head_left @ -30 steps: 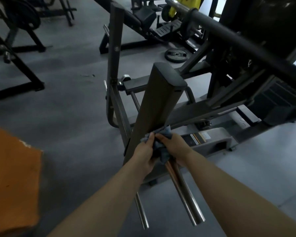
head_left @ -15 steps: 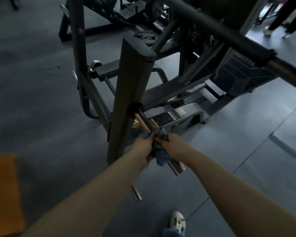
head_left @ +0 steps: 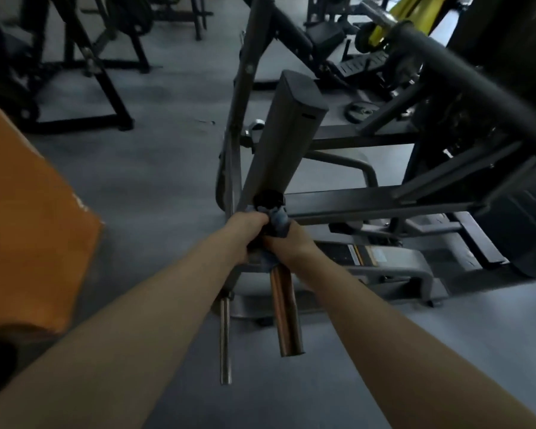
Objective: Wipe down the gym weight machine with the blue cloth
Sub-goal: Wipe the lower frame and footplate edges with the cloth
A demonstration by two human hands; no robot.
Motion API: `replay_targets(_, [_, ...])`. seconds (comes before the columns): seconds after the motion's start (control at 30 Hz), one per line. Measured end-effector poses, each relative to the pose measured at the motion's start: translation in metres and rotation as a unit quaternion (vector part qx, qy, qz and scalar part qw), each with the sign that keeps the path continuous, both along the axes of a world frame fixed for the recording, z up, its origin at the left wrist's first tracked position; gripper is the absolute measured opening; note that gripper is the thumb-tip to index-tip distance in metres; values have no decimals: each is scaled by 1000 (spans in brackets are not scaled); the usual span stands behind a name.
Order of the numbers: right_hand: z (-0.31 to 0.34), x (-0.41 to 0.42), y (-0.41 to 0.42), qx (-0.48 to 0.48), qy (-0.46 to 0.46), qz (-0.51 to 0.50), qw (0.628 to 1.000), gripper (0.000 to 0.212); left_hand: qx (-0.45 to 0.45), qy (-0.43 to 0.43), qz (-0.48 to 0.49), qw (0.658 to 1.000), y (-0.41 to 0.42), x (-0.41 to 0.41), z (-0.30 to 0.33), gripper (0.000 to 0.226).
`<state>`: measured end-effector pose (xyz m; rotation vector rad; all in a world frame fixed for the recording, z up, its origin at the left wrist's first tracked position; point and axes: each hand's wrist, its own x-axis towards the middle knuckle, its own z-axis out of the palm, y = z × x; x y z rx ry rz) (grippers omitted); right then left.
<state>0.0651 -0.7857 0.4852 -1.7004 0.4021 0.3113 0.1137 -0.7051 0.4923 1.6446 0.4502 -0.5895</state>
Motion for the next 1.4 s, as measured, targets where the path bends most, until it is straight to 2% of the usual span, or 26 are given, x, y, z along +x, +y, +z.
replay_targets(0.13, [0, -10, -2, 145, 6, -3, 989, 16, -13, -10, -24, 1000, 8, -1, -8, 34])
replay_targets(0.23, [9, -15, -2, 284, 9, 42, 958, 14, -62, -35, -53, 996, 13, 1, -11, 21])
replay_targets(0.3, [11, -20, -1, 262, -11, 45, 964, 10, -82, -65, -70, 992, 17, 1, -14, 13])
replay_targets(0.37, [5, -21, -2, 194, -20, 26, 980, 18, -109, -101, -84, 985, 21, 0, -18, 5])
replay_targets(0.4, [1, -22, -3, 159, -23, 19, 987, 24, -116, -119, -89, 982, 22, -2, -20, 5])
replay_targets(0.47, [-2, -22, -5, 126, -38, 17, 991, 18, -105, -158, -99, 977, 24, -4, -21, 17])
replay_targets(0.53, [-4, -21, -5, 141, -56, 36, 988, 4, -90, -193, -115, 970, 25, -5, -20, 24])
replay_targets(0.63, [-4, -17, -7, 168, -66, 45, 983, 8, -85, -226, -143, 960, 28, -5, -20, 18])
replay_targets(0.7, [-4, -18, -5, 183, -77, 68, 978, 6, -85, -245, -157, 953, 30, -4, -23, 22])
replay_targets(0.8, [-7, -17, -7, 53, -166, 55, 983, 19, -92, -269, -175, 943, 31, -7, -24, 27])
replay_targets(0.87, [-6, -22, -6, 47, -173, 81, 981, 14, -76, -285, -189, 937, 33, -16, -21, 21])
replay_targets(0.9, [-5, -25, -5, 58, -152, 101, 981, 9, -67, -292, -191, 935, 33, -22, -20, 17])
replay_targets(0.97, [-3, -31, -4, 76, -126, 105, 984, 13, -53, -298, -191, 934, 34, -34, -17, 16])
replay_targets(1.07, [-3, -41, -2, 48, -130, 111, 984, 16, -40, -300, -184, 935, 36, -45, -15, 13])
replay_targets(1.23, [-1, -56, -4, 16, -108, 120, 987, 20, -69, -297, -187, 934, 36, -58, -20, 14])
replay_targets(1.4, [-2, -85, -4, 6, -128, 96, 987, 21, -108, -287, -186, 933, 38, -76, -25, 15])
